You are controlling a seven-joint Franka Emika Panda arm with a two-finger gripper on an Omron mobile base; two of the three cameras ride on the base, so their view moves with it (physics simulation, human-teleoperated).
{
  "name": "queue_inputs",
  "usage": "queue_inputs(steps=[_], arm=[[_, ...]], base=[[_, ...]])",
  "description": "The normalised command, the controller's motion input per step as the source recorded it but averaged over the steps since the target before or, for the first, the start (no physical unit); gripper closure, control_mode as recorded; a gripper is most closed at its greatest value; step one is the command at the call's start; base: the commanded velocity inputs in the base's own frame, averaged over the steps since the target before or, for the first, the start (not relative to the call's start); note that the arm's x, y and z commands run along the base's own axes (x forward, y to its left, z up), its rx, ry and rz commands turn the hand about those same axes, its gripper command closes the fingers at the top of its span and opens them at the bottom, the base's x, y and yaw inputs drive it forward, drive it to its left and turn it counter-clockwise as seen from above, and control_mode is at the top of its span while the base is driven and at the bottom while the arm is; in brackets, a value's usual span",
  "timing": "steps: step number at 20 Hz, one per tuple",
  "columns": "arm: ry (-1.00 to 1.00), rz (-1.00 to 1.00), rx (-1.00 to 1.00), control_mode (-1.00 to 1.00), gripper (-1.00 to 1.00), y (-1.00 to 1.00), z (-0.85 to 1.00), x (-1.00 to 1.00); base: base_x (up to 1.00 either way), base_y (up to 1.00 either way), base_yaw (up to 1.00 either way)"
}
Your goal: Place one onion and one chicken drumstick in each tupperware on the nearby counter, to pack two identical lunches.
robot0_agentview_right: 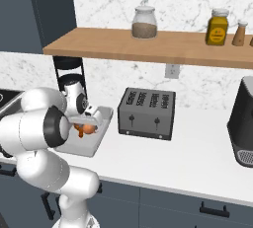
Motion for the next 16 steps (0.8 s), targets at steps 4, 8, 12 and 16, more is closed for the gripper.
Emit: queue_inputs(steps=[4,8,12,16], arm=[[-0.04,0.0,-0.06,-1.0,-1.0,0.01,-0.27,0.26],[-0.12,0.0,-0.08,-1.0,-1.0,0.17,-0.27,0.45],[-0.16,0.0,-0.06,-1.0,-1.0,0.31,-0.01,0.3],[-0.3,0.0,-0.12,-1.0,-1.0,0.16,-0.42,0.11]], base=[[0.0,0.0,0.0],[0.0,0.0,0.0],[0.0,0.0,0.0],[0.0,0.0,0.0]])
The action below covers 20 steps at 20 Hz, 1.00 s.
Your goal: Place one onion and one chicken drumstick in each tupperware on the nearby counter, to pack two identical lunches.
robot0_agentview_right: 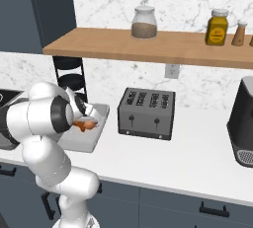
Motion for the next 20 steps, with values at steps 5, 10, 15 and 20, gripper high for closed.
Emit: queue_inputs(steps=[5,10,15,20], arm=[[-0.03,0.0,0.12,-1.0,-1.0,-0.3,0.04,-0.45],[0.09,0.0,0.33,-1.0,-1.0,-0.47,0.54,-0.82],[0.06,0.0,0.27,-1.0,-1.0,-0.6,0.51,-0.45],[0.09,0.0,0.2,-1.0,-1.0,-0.27,1.0,-0.1]], base=[[0.0,0.0,0.0],[0.0,0.0,0.0],[0.0,0.0,0.0],[0.0,0.0,0.0]])
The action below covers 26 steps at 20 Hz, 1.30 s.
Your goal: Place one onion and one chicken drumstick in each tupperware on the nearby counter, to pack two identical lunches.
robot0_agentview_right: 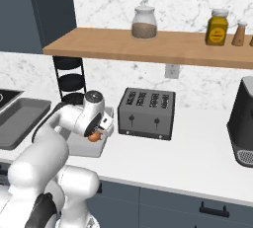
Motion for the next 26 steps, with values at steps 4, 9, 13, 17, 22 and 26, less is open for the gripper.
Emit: queue_inputs(steps=[4,9,13,17,22,26], arm=[[0.01,0.0,0.0,-1.0,-1.0,0.04,0.82,-0.46],[0.0,0.04,-0.08,-1.0,-1.0,0.02,0.63,-1.0],[-0.13,0.06,-0.15,-1.0,-1.0,0.0,0.21,-1.0],[-0.18,0.08,-0.23,-1.0,-1.0,0.04,-0.06,-1.0],[0.0,0.0,0.0,1.0,-1.0,0.0,0.0,0.0],[0.0,0.0,0.0,1.0,-1.0,0.0,0.0,0.0]], base=[[0.0,0.0,0.0],[0.0,0.0,0.0],[0.0,0.0,0.0],[0.0,0.0,0.0],[-1.0,-0.02,0.12],[-1.0,-0.08,0.12]])
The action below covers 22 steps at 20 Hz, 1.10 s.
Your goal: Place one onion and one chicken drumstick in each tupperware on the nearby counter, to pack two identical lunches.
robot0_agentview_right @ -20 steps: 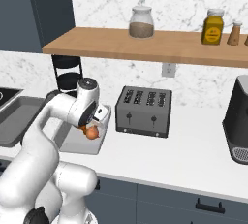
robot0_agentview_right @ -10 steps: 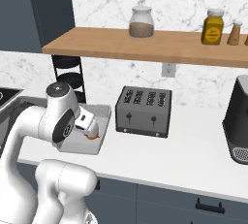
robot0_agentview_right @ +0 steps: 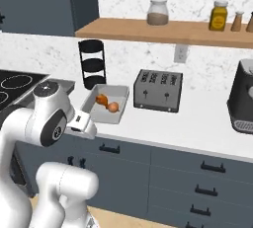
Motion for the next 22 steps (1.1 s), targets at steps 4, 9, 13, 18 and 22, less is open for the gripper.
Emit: queue_inputs(steps=[4,9,13,18,22], arm=[[0.0,0.0,0.0,1.0,-1.0,0.0,0.0,0.0],[0.0,0.0,0.0,1.0,-1.0,0.0,0.0,0.0],[0.0,0.0,0.0,1.0,-1.0,0.0,0.0,0.0],[0.0,0.0,0.0,1.0,-1.0,0.0,0.0,0.0],[0.0,0.0,0.0,1.0,-1.0,0.0,0.0,0.0]], base=[[-1.0,-0.82,0.03],[-0.69,-1.0,-0.14],[-0.25,-1.0,-0.16],[-0.01,-1.0,-0.12],[0.0,-1.0,-0.09]])
